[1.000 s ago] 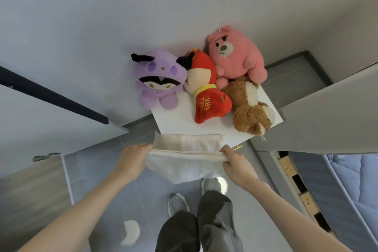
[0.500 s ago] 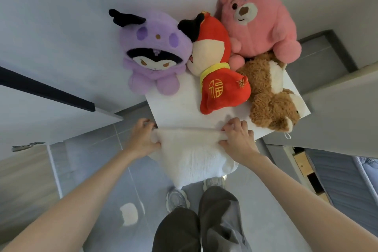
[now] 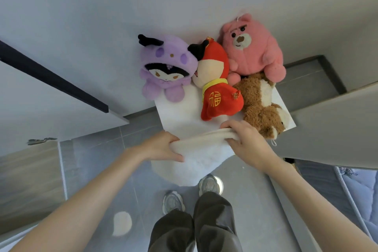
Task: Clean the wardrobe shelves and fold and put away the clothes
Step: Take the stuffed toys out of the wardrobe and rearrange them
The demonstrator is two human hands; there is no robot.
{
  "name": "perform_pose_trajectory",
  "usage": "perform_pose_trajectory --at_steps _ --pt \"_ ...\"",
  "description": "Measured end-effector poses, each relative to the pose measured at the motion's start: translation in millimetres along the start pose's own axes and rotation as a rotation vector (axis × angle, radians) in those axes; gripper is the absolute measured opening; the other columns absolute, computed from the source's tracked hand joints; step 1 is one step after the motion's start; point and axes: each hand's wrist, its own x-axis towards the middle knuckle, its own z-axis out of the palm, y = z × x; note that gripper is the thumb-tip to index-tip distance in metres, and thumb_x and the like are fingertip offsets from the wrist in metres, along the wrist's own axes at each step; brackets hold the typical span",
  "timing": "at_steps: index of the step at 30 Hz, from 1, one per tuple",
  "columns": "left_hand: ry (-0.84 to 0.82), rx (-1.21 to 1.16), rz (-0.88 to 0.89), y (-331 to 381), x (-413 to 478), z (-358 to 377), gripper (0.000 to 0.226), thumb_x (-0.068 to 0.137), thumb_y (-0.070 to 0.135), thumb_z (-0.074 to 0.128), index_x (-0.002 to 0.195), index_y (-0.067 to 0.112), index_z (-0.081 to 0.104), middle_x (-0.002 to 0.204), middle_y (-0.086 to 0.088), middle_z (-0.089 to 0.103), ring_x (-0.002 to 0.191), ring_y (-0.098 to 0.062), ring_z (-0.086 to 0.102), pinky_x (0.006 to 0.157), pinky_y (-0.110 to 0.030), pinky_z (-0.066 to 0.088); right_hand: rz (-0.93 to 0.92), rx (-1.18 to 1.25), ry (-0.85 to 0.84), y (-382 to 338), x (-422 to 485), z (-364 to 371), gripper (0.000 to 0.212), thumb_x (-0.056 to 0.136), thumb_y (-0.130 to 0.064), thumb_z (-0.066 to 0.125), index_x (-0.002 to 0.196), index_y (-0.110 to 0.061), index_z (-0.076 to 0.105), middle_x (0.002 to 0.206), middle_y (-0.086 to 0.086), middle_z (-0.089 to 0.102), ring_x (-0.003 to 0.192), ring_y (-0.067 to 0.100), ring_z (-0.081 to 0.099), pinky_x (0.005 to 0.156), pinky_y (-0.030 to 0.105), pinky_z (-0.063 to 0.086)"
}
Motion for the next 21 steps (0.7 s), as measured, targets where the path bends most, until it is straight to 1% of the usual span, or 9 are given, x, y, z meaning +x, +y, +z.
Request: perform_pose_trajectory --at_steps 2,5,6,8,10,13,15,18,21 --pt "0.066 -0.140 0.006 13 -22 -7 0.014 0.076 0.036 0.078 0.078 0.030 0.066 0.082 0.017 0.066 0.082 -0.007 0.063 0.065 -0.019 0.045 0.042 -0.009 0.225 -1 -5 -3 0.039 0.088 -0.003 0.061 0.121 -0.023 0.056 0.118 -0.006 0.056 0.110 0.015 0.043 0.089 0.026 0.035" --pt "0.200 -0.317 -0.001 31 -54 -8 0.015 0.077 0.034 0.078 0.080 0.024 0.067 0.083 0.010 0.070 0.076 -0.005 0.065 0.063 -0.022 0.045 0.068 -0.075 0.408 -17 -21 1 0.050 0.086 -0.019 0.070 0.131 -0.024 0.050 0.134 -0.004 0.048 0.123 0.019 0.036 0.100 0.028 0.031" --pt "0.224 -0.387 -0.005 37 -65 -7 0.016 0.078 0.033 0.078 0.083 0.021 0.069 0.085 0.007 0.071 0.077 -0.007 0.066 0.065 -0.023 0.046 0.030 -0.043 0.347 -26 -28 3 0.053 0.085 -0.027 0.071 0.133 -0.027 0.048 0.136 -0.008 0.045 0.124 0.016 0.035 0.099 0.024 0.030" --pt "0.254 -0.523 -0.013 45 -84 -7 0.013 0.082 0.030 0.076 0.086 0.019 0.070 0.084 0.008 0.073 0.077 -0.004 0.067 0.066 -0.022 0.048 0.021 0.128 0.065 -50 -44 9 0.066 0.081 -0.041 0.074 0.136 -0.038 0.040 0.137 -0.022 0.038 0.124 0.002 0.031 0.094 0.011 0.029" --pt "0.287 -0.592 -0.006 51 -101 -7 0.007 0.084 0.028 0.073 0.086 0.023 0.069 0.079 0.017 0.070 0.076 0.004 0.064 0.065 -0.014 0.045 0.031 0.187 -0.174 -68 -60 21 0.077 0.073 -0.046 0.078 0.138 -0.044 0.035 0.135 -0.027 0.037 0.123 -0.002 0.031 0.094 0.011 0.032" --pt "0.292 -0.626 0.019 54 -119 -6 0.012 0.085 0.029 0.072 0.093 0.022 0.066 0.086 0.014 0.068 0.083 0.001 0.063 0.069 -0.014 0.047 0.009 0.147 -0.152 -82 -71 43 0.063 0.077 -0.037 0.076 0.131 -0.037 0.043 0.126 -0.018 0.052 0.113 0.007 0.048 0.090 0.021 0.043" --pt "0.326 -0.655 0.006 50 -126 -2 0.012 0.084 0.027 0.074 0.087 0.017 0.067 0.076 0.013 0.066 0.070 0.002 0.062 0.060 -0.013 0.044 0.047 0.184 -0.115 -87 -70 42 0.042 0.084 -0.030 0.071 0.119 -0.033 0.048 0.113 -0.012 0.061 0.099 0.011 0.059 0.083 0.026 0.050" --pt "0.465 -0.725 -0.109 38 -125 5 0.031 0.081 0.029 0.076 0.082 0.000 0.065 0.061 0.010 0.056 0.054 -0.002 0.050 0.049 -0.014 0.034 0.087 0.248 -0.205 -89 -65 30 0.036 0.084 -0.031 0.070 0.108 -0.037 0.044 0.097 -0.011 0.067 0.085 0.012 0.063 0.074 0.030 0.053" --pt "0.542 -0.826 -0.211 34 -113 8 0.041 0.079 0.028 0.078 0.097 -0.004 0.060 0.082 -0.003 0.064 0.066 -0.008 0.057 0.052 -0.013 0.041 0.102 0.212 -0.280 -82 -45 18 0.035 0.080 -0.035 0.073 0.104 -0.036 0.047 0.089 -0.007 0.069 0.082 0.015 0.063 0.073 0.033 0.052"
